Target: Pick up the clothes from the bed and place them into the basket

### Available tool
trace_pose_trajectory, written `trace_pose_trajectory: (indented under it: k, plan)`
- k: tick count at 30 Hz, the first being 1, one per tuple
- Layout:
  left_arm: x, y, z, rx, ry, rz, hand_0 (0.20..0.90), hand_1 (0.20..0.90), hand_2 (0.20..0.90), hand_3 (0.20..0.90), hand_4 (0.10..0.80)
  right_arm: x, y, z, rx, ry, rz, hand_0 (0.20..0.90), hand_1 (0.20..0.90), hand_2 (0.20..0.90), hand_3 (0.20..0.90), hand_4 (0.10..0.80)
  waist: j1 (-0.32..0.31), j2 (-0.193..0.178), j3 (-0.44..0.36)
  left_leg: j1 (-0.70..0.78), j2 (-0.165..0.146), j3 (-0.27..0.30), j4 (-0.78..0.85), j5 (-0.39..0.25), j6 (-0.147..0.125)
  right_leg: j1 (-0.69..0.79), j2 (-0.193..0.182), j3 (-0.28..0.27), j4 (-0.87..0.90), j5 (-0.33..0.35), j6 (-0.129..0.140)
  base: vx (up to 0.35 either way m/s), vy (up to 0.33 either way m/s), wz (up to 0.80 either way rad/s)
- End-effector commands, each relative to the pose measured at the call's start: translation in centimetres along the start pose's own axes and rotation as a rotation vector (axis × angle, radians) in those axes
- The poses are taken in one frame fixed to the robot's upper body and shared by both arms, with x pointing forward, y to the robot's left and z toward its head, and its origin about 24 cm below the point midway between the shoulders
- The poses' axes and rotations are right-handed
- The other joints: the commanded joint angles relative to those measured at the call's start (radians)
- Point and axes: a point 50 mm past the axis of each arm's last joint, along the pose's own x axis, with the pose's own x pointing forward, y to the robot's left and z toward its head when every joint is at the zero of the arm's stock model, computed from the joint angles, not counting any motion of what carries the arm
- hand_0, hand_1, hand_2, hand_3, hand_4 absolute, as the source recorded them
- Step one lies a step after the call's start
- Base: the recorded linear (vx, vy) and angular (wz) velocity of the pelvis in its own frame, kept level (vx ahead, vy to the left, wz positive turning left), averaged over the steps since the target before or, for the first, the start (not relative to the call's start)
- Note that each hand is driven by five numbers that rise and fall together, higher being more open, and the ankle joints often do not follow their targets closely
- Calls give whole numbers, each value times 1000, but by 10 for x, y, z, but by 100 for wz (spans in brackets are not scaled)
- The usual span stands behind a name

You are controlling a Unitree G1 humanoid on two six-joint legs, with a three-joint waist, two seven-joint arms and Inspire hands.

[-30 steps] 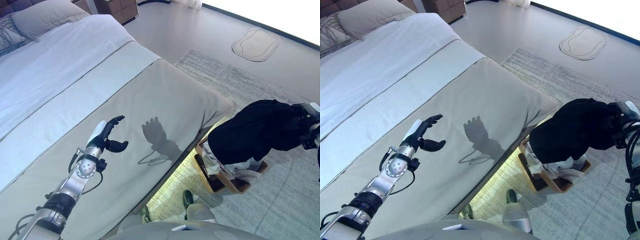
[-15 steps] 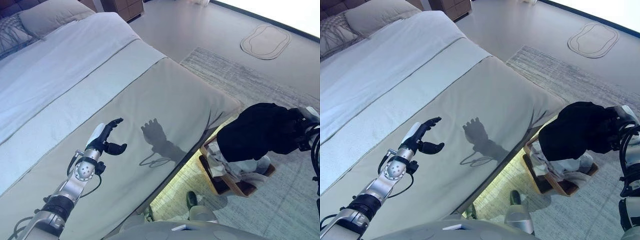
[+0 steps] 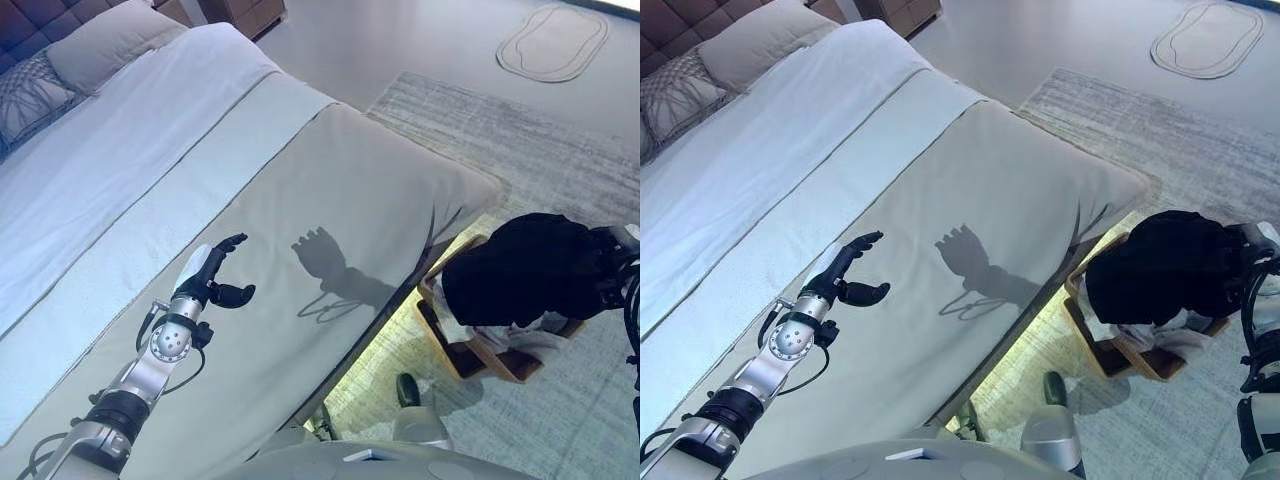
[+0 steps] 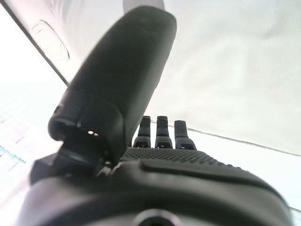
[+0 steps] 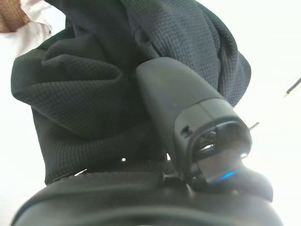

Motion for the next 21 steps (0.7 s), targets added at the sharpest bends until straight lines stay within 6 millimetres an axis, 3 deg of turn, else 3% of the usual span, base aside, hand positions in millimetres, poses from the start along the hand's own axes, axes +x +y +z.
trace_pose_trajectory:
  k: [1, 8, 9, 21]
  plan:
    - [21, 27, 41, -47, -195, 162, 900, 900, 900, 900, 800, -3, -62, 49, 35, -144, -244, 300, 300, 300, 200, 100, -10, -25, -11, 8, 41, -21, 100, -96, -62, -81, -20, -48, 118, -39, 4, -55, 29, -11]
    - [23, 24, 48, -55, -213, 164, 900, 900, 900, 900, 800, -4, -72, 36, 56, -93, -302, 300, 300, 300, 200, 100, -25, 5, 2, 10, 39, -9, 99, -95, -66, -79, -26, -50, 114, -38, 5, -18, 12, -4]
    - [23, 25, 47, -56, -211, 163, 900, 900, 900, 900, 800, -4, -73, 37, 39, -97, -311, 900, 900, 900, 900, 800, -26, 6, 1, 10, 39, -9, 98, -94, -67, -79, -27, -49, 112, -37, 5, 0, 0, 0]
    - [23, 28, 48, -47, -201, 163, 900, 900, 900, 900, 800, -6, -76, 23, 35, -76, -285, 900, 900, 900, 900, 800, -35, -2, -7, 20, 40, 1, 98, -101, -64, -73, -25, -37, 110, -37, 8, 3, 1, -1]
